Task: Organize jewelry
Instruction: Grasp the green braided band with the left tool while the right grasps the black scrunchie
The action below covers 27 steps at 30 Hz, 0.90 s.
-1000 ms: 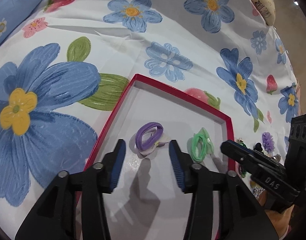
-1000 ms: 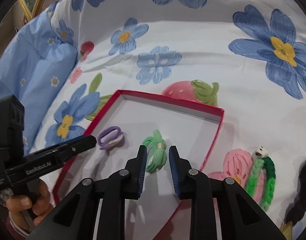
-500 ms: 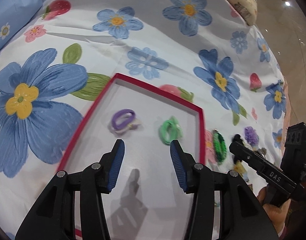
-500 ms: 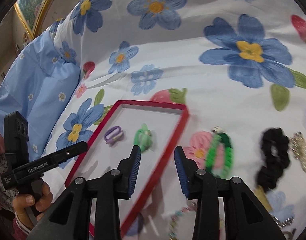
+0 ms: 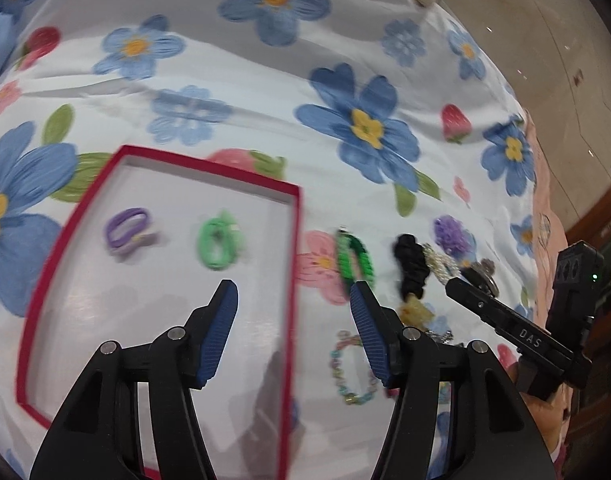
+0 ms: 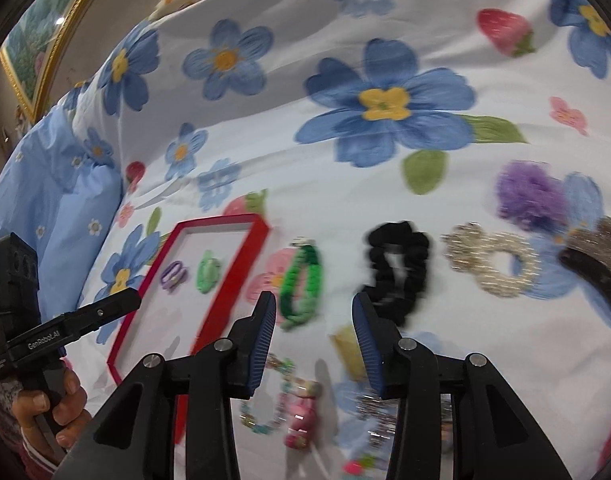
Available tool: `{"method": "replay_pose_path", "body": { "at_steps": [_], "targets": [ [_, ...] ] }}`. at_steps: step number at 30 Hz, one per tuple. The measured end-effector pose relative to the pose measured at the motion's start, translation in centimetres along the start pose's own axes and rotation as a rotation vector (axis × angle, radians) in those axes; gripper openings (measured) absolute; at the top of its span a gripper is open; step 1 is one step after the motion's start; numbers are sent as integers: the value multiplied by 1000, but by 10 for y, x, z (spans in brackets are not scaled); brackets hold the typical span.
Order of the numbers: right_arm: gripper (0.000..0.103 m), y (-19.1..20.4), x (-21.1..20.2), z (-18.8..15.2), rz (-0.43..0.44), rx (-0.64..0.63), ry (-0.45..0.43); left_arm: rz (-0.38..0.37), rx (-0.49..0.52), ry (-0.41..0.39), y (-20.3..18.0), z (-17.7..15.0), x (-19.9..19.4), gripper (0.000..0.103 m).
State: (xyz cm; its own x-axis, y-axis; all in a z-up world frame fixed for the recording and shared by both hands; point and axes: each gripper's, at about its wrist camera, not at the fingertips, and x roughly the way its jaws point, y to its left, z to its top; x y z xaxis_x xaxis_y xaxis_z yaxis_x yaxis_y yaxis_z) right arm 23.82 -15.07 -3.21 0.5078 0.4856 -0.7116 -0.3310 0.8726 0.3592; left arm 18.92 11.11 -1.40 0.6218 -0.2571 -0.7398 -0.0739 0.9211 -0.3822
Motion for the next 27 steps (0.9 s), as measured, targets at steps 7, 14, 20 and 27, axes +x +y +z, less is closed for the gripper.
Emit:
{"method": "replay_pose_path", "body": {
  "at_steps": [7,14,20,27],
  "targets": [
    [43,-32,-9,0,-33,46,-11,-7,36,23,-23,0,15,58],
    [43,-47,-6,1,-35,64,-8,-2,55,42,-33,0,26,58],
    [43,-53,6,4,-25,68,5,1,92,67,-48,1,46,58],
    [39,-63,38,10,-18,74,55,20,129,121,-64,7,88,58]
  ]
}}
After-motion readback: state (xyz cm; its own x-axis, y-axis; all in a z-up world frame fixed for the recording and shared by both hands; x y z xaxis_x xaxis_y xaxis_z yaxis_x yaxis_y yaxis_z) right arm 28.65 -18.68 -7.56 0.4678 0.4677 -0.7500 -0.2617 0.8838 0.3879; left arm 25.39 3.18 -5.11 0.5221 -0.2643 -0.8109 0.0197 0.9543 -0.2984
